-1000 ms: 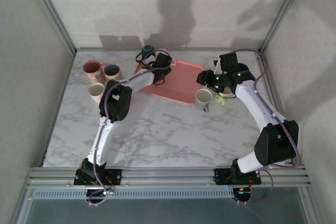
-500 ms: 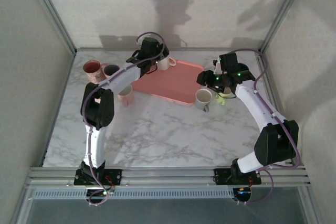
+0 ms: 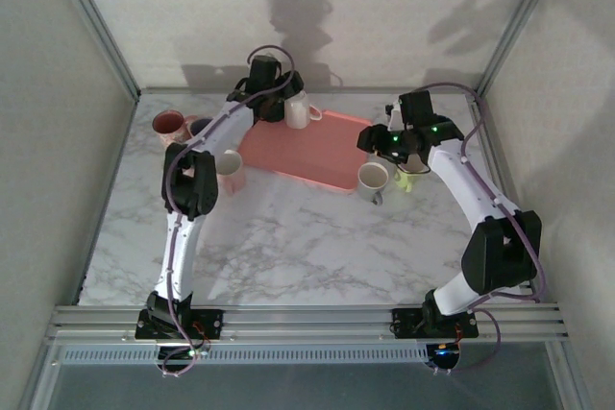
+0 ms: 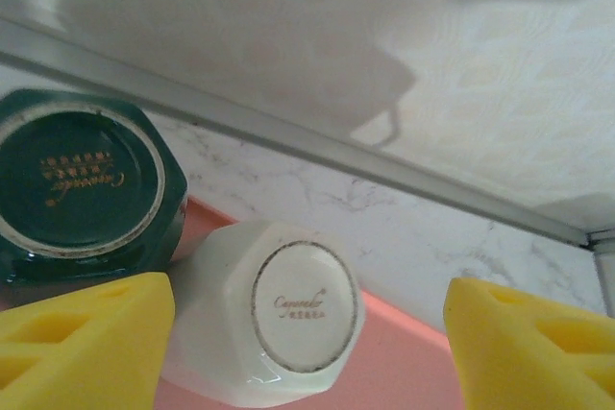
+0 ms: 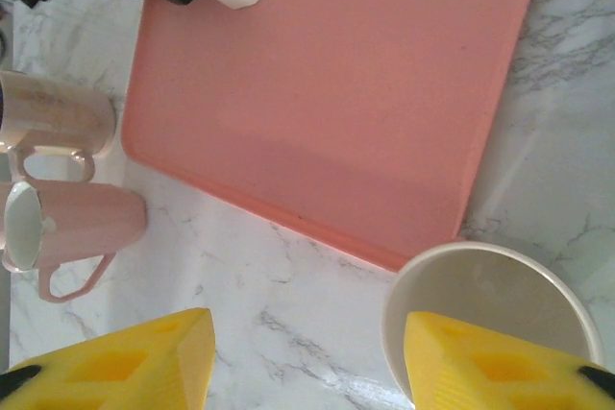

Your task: Turn the mug right side up

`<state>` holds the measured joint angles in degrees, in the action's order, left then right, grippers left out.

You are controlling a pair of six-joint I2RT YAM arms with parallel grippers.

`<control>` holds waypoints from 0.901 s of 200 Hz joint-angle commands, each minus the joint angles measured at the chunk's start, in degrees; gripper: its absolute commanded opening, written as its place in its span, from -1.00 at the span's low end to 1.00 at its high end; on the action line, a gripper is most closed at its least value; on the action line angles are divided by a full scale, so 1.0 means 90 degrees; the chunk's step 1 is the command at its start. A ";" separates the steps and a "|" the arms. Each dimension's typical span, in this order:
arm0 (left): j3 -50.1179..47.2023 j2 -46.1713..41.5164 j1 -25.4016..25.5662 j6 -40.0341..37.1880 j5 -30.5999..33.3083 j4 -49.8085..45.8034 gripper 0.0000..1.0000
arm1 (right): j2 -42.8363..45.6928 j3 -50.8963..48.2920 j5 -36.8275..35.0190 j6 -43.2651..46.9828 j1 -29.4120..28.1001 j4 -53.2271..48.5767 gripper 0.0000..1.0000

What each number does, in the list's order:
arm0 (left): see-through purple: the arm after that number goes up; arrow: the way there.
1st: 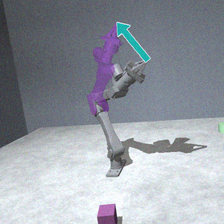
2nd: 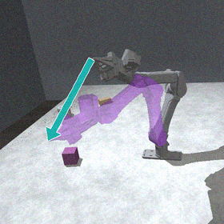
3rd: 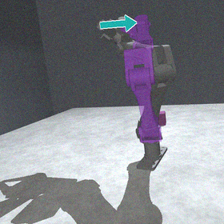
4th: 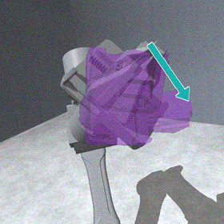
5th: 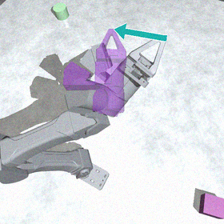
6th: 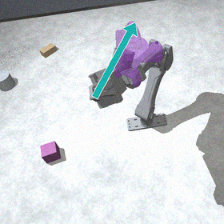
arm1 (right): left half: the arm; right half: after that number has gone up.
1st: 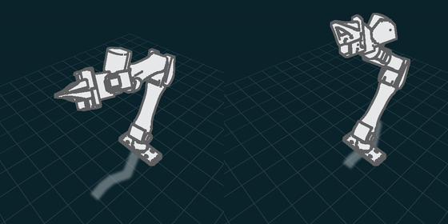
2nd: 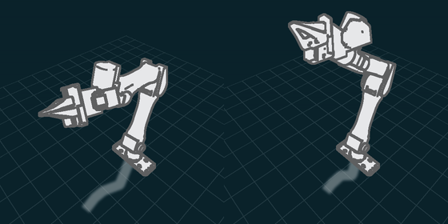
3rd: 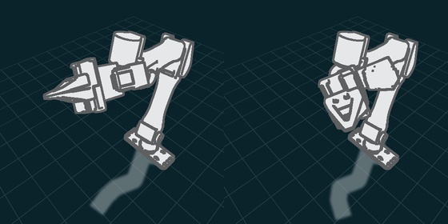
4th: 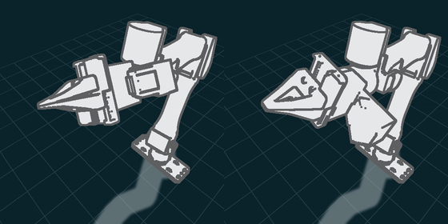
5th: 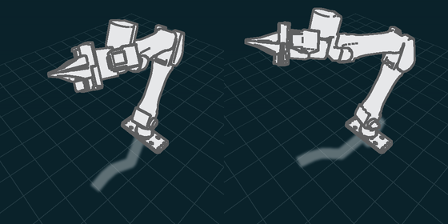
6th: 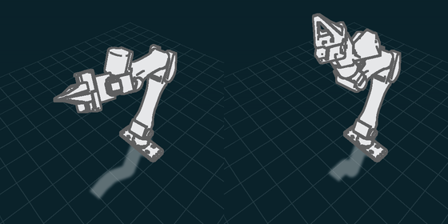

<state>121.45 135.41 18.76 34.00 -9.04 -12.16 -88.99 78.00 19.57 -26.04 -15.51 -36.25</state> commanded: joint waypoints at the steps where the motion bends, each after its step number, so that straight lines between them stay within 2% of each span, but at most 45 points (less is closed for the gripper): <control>1: 0.0280 0.0220 -0.0064 -0.0117 -0.0266 -0.0328 0.45 | -0.0100 0.0302 0.0143 0.0231 0.0041 -0.0181 0.11; 42: 0.0505 0.0551 -0.0107 -0.0089 -0.0479 -0.0418 0.39 | -0.0189 0.0485 0.0144 0.0201 0.0036 -0.0229 0.12; 116: 0.0526 0.0947 -0.0149 -0.0228 -0.0977 -0.0463 0.13 | -0.0273 0.0641 0.0207 0.0507 0.0036 -0.0336 0.11; 143: 0.0243 0.0940 -0.0142 -0.0677 -0.1232 -0.0852 -0.08 | -0.0312 0.0623 0.0216 0.1267 0.0038 -0.0193 0.08; 180: -0.0867 0.0389 -0.0113 -0.1330 -0.1674 -0.0522 -0.12 | -0.0639 0.0804 0.0277 0.2852 -0.0003 0.0070 0.05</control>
<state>120.57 139.83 17.61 28.45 -20.05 -11.22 -92.07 82.46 20.95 -12.47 -15.51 -37.19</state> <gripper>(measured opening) 0.448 0.531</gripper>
